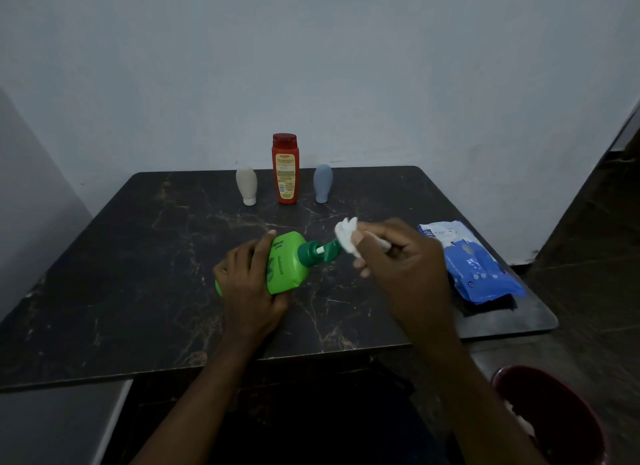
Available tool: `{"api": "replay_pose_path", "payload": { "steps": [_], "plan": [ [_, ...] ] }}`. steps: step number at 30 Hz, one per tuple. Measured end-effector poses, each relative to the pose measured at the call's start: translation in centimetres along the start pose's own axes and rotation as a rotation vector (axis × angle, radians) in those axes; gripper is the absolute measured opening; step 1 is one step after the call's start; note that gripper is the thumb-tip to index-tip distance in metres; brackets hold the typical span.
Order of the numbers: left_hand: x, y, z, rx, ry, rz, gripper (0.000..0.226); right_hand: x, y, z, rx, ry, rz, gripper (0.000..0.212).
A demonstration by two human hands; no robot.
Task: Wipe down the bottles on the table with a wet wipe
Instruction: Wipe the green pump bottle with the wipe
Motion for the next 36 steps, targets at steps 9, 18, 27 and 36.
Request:
{"api": "replay_pose_path", "payload": {
  "steps": [9, 18, 27, 36],
  "plan": [
    [-0.1, 0.1, -0.2, -0.025, -0.005, -0.019, 0.077, 0.3, 0.0, 1.3, 0.070, 0.006, -0.060, 0.019],
    [-0.2, 0.3, -0.1, -0.049, -0.004, -0.007, 0.080, -1.0, 1.4, 0.4, 0.040, -0.162, -0.247, 0.014],
    [-0.2, 0.3, 0.0, -0.038, -0.009, -0.012, 0.079, -2.3, 1.6, -2.0, 0.050, -0.252, -0.293, 0.012],
    [-0.2, 0.3, 0.0, -0.007, 0.011, -0.015, 0.078, -2.7, 1.0, -0.8, 0.130, -0.191, -0.175, 0.009]
  ]
}}
Point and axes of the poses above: each hand's wrist, its own z-axis towards the middle knuckle, its own y-axis out of the palm, x = y × z, the point moved 5 cm from there along z, towards the middle knuckle, and after that the axes turned 5 degrees about -z, right-handed, at the moved point
